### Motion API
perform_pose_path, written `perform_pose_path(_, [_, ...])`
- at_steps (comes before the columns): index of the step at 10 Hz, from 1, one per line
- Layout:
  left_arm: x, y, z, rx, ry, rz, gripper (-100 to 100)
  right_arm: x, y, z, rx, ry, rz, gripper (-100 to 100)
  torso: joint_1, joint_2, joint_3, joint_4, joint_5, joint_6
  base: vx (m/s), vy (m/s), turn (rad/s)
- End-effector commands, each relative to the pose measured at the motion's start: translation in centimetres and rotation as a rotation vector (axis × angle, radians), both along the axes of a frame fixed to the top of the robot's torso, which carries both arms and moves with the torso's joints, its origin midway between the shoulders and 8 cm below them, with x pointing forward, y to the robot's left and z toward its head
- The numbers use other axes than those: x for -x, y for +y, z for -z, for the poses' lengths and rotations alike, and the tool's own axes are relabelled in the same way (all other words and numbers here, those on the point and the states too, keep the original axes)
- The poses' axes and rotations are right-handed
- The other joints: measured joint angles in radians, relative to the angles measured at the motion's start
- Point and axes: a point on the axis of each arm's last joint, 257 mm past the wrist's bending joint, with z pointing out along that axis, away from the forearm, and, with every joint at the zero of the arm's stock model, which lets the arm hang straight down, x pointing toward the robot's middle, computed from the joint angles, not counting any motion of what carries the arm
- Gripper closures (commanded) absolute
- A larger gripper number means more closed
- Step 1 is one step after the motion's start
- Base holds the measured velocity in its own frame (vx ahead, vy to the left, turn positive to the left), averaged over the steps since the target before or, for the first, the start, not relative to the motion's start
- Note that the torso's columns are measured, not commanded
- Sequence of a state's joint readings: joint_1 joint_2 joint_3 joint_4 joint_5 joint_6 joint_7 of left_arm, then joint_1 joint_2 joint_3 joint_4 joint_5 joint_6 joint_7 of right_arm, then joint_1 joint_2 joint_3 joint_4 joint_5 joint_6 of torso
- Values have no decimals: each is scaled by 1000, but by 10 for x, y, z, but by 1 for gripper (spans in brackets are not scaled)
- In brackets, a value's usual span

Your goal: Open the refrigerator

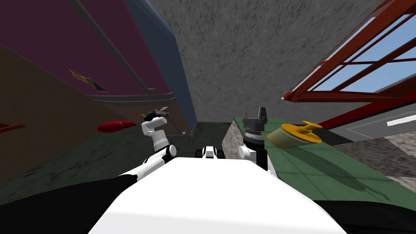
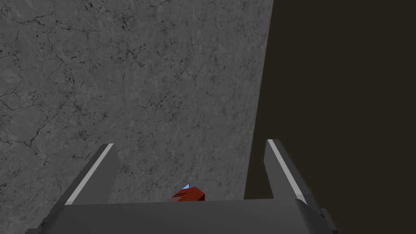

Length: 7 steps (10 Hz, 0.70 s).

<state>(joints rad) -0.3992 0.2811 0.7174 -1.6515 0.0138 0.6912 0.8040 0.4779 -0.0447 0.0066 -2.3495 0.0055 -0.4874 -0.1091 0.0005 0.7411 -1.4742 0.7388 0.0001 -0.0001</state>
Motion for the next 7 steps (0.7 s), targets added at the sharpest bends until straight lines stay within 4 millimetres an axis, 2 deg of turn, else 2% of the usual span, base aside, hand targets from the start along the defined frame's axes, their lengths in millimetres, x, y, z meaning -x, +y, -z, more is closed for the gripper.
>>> perform_pose_path(1, [0, 0, 1, 3, 2, -1, -100, 0, 0, 0, 0, 0, 0, 0, 5, 5, 3, 1, 1, 0, 20, -18, -4])
perform_pose_path(2, [0, 0, 0, 3, 2, 0, 100, 0, 0, 0, 0, 0, 0, 0, 6, 5, 3, 2, 2, 0, 11, -5, 8])
perform_pose_path(3, [-10, -11, -3, -1, -2, 34, 100, 0, 0, 0, 0, 0, 0, 0, 3, 1, 1, 0, 2, 1, -117, 85, 4])
perform_pose_path(4, [-10, -11, -3, -1, -2, 34, 100, 0, 0, 0, 0, 0, 0, 0, 5, 1, 1, -2, 4, 3, -237, 114, -44])
perform_pose_path(5, [-20, -24, -4, -2, -2, 70, 100, 0, 0, 0, 0, 0, 0, 0, 4, 2, 1, -1, 3, 2, -282, 191, -51])
perform_pose_path(6, [-20, -24, -4, -2, -2, 70, 100, 0, 0, 0, 1, 0, 0, 0, 6, 1, 1, 0, 2, 0, -246, 183, -21])
perform_pose_path(7, [-30, -37, -5, -3, -1, 105, 100, 0, 0, 0, 1, 0, 0, 0, 2, -3, -1, -1, 1, 0, -257, 239, -14])
